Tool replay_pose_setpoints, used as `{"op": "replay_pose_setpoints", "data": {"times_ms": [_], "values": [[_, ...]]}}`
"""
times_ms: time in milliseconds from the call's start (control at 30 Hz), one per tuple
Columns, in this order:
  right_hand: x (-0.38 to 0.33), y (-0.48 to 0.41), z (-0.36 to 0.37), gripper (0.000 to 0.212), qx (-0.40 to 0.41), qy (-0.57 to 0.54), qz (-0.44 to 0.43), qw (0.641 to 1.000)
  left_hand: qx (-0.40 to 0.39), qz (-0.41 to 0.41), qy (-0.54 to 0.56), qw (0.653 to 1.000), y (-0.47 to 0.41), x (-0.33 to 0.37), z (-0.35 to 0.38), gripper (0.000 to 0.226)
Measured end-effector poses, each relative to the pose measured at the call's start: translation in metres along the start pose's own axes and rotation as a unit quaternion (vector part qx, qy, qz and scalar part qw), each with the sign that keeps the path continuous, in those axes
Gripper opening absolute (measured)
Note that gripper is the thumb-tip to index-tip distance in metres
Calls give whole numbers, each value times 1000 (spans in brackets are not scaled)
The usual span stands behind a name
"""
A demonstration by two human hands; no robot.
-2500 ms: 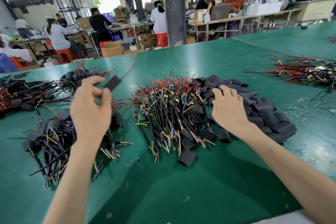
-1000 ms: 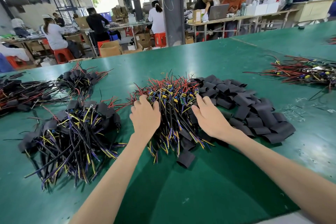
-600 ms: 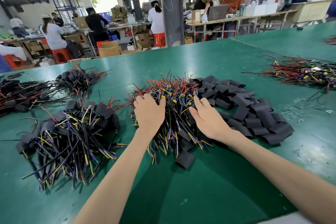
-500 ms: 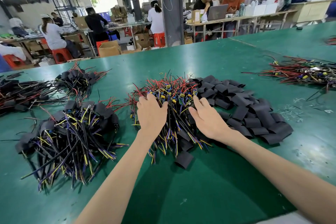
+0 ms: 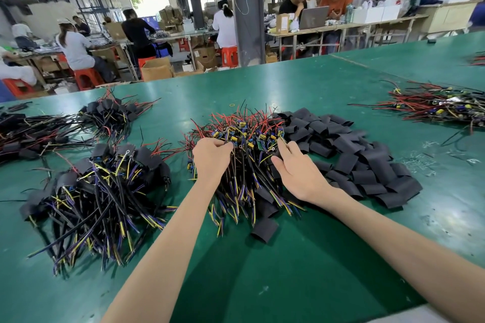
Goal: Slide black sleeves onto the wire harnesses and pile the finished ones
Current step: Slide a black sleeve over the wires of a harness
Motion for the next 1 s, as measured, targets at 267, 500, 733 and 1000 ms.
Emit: {"op": "replay_pose_setpoints", "data": {"times_ms": [267,500,733,1000], "values": [[1,0,1,51,5,-5,2,1000,-19,-54,173,983,-10,5,-9,22],[3,-2,-4,53,27,-11,12,999,-134,33,90,986,-3,21,-25,16],[2,-1,-4,53,41,-18,7,999,-237,-151,49,959,15,-17,-30,16],[1,-1,-10,50,20,-77,-8,997,-129,33,-115,984,19,-15,-25,28]]}}
Point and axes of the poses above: each hand's wrist, its own y-axis away from the middle knuckle, its own z-axis out of the palm, x = y × z, the point moved 7 cm from there along -y, towards the middle knuckle, and after that the axes turned 8 degrees about z, right-handed, at the moved point
